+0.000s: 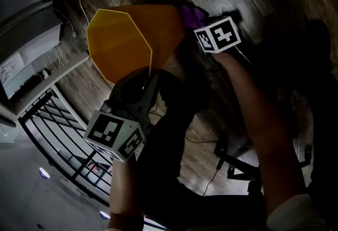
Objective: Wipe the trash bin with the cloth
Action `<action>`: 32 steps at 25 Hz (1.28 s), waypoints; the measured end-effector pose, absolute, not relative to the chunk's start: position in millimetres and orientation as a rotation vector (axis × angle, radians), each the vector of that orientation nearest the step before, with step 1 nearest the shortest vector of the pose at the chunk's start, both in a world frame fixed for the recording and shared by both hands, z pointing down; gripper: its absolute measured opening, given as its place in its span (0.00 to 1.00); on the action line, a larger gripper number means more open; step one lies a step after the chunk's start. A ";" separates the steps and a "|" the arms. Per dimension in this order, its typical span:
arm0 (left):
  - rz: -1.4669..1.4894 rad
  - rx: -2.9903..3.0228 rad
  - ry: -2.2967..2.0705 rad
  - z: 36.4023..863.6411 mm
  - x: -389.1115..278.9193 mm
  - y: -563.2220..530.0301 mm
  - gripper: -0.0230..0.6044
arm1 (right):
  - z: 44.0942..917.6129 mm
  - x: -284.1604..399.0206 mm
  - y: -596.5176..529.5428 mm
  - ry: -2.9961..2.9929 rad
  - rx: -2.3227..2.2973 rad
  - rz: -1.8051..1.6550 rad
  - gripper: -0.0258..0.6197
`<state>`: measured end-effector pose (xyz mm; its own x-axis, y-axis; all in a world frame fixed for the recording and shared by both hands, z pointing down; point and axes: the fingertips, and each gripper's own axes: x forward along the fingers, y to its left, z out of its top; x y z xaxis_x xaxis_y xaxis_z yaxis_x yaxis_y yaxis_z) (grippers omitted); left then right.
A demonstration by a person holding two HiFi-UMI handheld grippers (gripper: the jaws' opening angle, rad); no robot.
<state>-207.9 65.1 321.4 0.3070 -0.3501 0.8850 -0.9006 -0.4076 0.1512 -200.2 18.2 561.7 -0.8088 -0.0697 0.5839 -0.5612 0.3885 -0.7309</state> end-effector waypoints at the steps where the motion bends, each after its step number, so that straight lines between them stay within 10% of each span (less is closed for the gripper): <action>1: 1.057 1.912 -1.110 320.9 -207.9 65.0 0.12 | 565.1 -200.4 18.9 -2.173 0.540 1.395 0.32; 21: 1.017 2.000 -1.128 300.8 -203.1 53.2 0.12 | 537.0 -179.5 -0.5 -2.192 0.742 1.602 0.32; 32: 1.265 2.005 -1.012 303.1 -221.6 81.0 0.37 | 367.2 -165.6 4.1 -2.806 0.407 1.913 0.32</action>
<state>-221.6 81.0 303.1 0.2712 -0.3007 0.9143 -0.8258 -0.5607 0.0606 -165.6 4.1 367.2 -0.9336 -0.3455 -0.0953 -0.0375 0.3587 -0.9327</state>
